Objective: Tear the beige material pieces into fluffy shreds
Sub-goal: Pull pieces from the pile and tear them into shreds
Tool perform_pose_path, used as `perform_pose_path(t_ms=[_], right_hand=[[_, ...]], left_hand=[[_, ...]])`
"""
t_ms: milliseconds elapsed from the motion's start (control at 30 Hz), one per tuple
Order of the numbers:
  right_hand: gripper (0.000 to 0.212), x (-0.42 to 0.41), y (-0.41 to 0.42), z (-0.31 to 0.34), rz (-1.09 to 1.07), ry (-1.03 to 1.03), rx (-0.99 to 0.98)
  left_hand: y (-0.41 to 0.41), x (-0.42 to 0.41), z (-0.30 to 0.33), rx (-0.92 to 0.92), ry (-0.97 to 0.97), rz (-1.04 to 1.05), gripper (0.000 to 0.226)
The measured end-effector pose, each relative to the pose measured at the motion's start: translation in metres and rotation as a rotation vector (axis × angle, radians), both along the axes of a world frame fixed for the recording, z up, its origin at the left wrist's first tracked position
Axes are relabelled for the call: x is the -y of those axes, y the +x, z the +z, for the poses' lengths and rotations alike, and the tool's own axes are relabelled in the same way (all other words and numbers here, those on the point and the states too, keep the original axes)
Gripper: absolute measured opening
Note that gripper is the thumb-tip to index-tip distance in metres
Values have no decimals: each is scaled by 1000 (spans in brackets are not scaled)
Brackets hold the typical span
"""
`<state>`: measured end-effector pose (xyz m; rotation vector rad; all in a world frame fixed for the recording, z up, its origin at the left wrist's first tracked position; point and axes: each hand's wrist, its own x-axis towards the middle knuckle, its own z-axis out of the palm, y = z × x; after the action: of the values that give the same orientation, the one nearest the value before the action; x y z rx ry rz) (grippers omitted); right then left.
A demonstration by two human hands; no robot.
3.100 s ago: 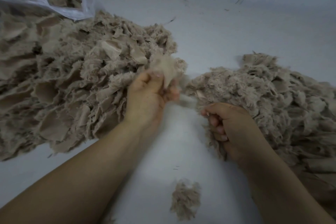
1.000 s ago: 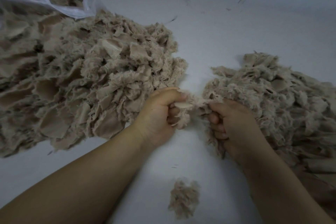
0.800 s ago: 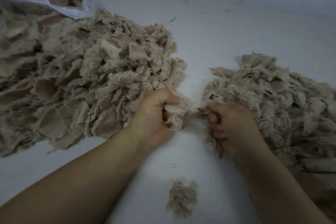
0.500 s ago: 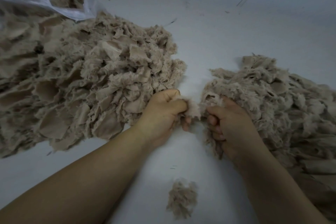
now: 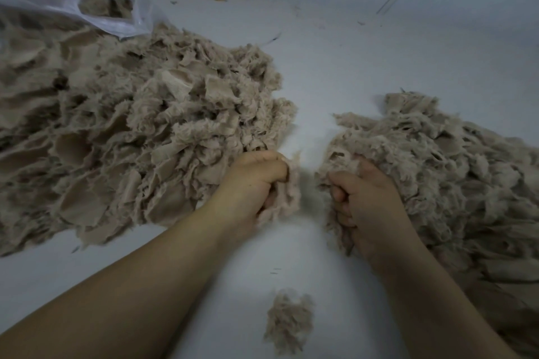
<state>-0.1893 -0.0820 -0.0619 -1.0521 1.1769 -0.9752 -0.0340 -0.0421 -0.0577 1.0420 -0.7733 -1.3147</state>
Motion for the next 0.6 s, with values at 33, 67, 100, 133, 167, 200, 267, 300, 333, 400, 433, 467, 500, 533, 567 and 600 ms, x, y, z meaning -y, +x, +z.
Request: perform_pose_path(t_ms=[33,67,100,133,167,200,267,300,333,400,433,467,500,533,567,600], right_hand=[[17,0,0,1,26,-14,24],[19,0,-1,1,43,-24,38],[19,-2,-2,2,52,-39,37],[12,-3,-2,3,59,-57,29],[5,-5,-1,4,76,-71,27],[6,-6,-2,4,99,-83,26],[13,-9,0,5,160,-106,39],[17,-9,1,4,198,-105,41],[22,-8,2,2,228,-92,18],[16,-7,3,1,242,-74,-72],[13,-6,3,1,236,-70,-93],[17,-5,3,-1,225,-70,-105],[22,-5,3,-1,214,-71,-121],[26,-5,3,-1,201,-78,-127],[30,-5,2,0,193,-78,-127],[34,-5,2,0,184,-65,-117]], left_hand=[[-1,1,-2,42,10,-17,26],[-2,2,-3,66,12,-39,25],[-1,3,-5,77,12,-62,21],[-1,4,-5,81,9,-85,18],[0,5,-6,83,4,-105,17],[1,5,-6,87,-1,-125,18],[1,4,-6,102,-8,-154,21],[1,4,-5,110,-10,-162,20],[0,3,-5,112,-11,-170,20],[0,3,-4,91,-20,-195,18],[0,3,-3,73,-20,-209,18],[0,3,-3,57,-16,-217,19],[1,3,-3,47,-10,-219,19],[1,3,-3,42,-4,-214,19],[1,4,-4,48,3,-201,19],[1,5,-5,65,10,-175,19]])
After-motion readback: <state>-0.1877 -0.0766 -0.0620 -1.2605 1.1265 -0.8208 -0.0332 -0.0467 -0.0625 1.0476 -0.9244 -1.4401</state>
